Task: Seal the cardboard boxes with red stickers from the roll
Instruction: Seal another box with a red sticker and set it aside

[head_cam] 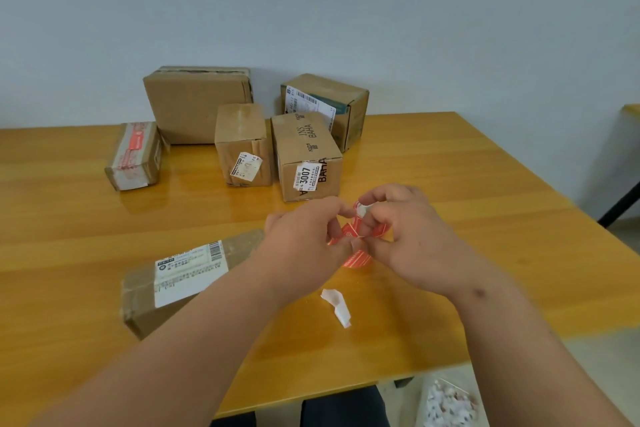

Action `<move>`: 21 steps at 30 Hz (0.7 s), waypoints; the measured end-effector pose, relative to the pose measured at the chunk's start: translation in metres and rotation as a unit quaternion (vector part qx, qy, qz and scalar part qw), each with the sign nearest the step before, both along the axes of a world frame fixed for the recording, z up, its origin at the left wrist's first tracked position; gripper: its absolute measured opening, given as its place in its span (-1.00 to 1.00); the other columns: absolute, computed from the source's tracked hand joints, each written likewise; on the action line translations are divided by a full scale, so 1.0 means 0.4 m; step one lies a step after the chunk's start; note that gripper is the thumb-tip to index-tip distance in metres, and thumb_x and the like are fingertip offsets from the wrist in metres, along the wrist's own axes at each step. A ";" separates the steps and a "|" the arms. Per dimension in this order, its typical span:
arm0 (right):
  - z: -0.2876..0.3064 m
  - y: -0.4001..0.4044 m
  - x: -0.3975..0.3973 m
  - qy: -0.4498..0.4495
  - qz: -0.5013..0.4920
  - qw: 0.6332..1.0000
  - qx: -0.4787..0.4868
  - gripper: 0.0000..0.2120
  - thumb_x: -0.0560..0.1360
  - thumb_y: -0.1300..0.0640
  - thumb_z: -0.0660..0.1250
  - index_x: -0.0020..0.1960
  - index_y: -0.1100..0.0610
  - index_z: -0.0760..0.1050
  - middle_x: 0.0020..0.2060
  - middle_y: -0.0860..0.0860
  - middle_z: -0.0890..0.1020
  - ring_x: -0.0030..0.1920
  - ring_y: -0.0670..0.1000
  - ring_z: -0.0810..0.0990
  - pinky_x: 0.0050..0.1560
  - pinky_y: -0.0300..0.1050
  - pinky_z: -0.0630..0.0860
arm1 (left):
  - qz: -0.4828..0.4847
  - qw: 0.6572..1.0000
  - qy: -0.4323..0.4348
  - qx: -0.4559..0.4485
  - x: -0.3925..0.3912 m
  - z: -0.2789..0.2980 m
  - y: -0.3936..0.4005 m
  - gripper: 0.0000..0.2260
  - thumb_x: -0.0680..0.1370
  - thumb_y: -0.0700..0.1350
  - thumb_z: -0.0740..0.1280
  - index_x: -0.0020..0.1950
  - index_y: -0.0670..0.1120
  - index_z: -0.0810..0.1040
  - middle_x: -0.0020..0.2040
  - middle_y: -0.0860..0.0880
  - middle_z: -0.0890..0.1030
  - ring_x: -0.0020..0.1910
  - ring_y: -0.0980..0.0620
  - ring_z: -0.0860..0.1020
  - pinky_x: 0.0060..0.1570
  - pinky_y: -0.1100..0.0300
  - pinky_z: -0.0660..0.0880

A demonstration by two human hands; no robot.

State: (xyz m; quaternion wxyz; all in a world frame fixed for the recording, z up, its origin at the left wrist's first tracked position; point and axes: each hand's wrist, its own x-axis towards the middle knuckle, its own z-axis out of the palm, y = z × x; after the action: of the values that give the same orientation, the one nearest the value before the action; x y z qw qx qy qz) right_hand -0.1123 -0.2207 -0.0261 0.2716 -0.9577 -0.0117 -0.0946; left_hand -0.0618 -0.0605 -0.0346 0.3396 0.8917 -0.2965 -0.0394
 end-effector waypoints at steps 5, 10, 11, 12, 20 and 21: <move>0.003 -0.005 0.001 -0.005 0.004 1.000 0.010 -0.87 0.42 0.06 0.46 -0.23 -0.09 0.52 0.11 -0.16 0.46 0.26 -0.03 0.30 0.28 0.12 0.28 | -0.003 1.000 -0.009 0.007 0.010 0.021 0.008 -0.82 0.51 0.08 0.37 -0.27 0.21 0.45 -0.12 0.14 0.48 -0.10 0.20 0.45 0.13 0.01 0.40; -0.005 -0.004 0.004 -0.016 0.009 1.000 -0.019 -0.95 0.44 0.04 0.44 -0.16 0.00 0.60 0.09 -0.16 0.46 0.27 -0.02 0.31 0.29 0.15 0.27 | -0.020 0.997 0.062 -0.032 0.016 0.026 0.014 -0.86 0.56 -0.02 0.34 -0.20 0.05 0.57 -0.24 0.02 0.59 -0.27 0.12 0.50 -0.12 0.05 0.53; -0.007 -0.002 0.005 -0.014 0.012 1.000 -0.021 -0.96 0.44 0.05 0.44 -0.15 -0.01 0.60 0.08 -0.17 0.45 0.26 -0.02 0.31 0.29 0.14 0.26 | -0.026 0.996 0.073 -0.040 0.016 0.024 0.014 -0.86 0.56 -0.03 0.33 -0.19 0.03 0.58 -0.26 -0.01 0.59 -0.30 0.13 0.48 -0.18 0.08 0.52; -0.008 -0.001 0.005 -0.013 0.015 1.000 -0.024 -0.96 0.44 0.05 0.44 -0.16 -0.02 0.59 0.08 -0.18 0.46 0.25 -0.03 0.31 0.30 0.14 0.26 | -0.028 0.996 0.079 -0.041 0.018 0.022 0.015 -0.85 0.57 -0.04 0.33 -0.19 0.02 0.58 -0.28 -0.02 0.58 -0.33 0.14 0.46 -0.23 0.12 0.50; -0.011 0.003 0.013 -0.032 0.028 0.997 -0.066 -0.93 0.43 0.01 0.44 -0.18 -0.01 0.61 0.00 -0.21 0.48 0.21 -0.03 0.34 0.25 -0.05 0.15 | -0.015 0.993 0.112 -0.035 0.020 0.012 0.010 -0.81 0.59 -0.06 0.30 -0.23 0.04 0.55 -0.37 0.08 0.48 -0.39 0.16 0.38 -0.38 0.30 0.35; -0.011 0.002 0.013 -0.038 0.032 0.997 -0.067 -0.94 0.42 0.02 0.45 -0.19 -0.01 0.61 -0.02 -0.22 0.48 0.19 -0.03 0.35 0.23 -0.06 0.14 | -0.012 0.992 0.120 -0.040 0.019 0.012 0.010 -0.80 0.59 -0.06 0.30 -0.24 0.04 0.55 -0.37 0.08 0.47 -0.40 0.17 0.38 -0.40 0.33 0.34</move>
State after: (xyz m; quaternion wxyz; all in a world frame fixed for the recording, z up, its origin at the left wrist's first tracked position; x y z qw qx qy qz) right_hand -0.1070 -0.2199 -0.0304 0.2089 -0.9686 -0.0587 -0.1212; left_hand -0.0542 -0.0566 -0.0297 0.4074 0.8629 -0.2654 -0.1380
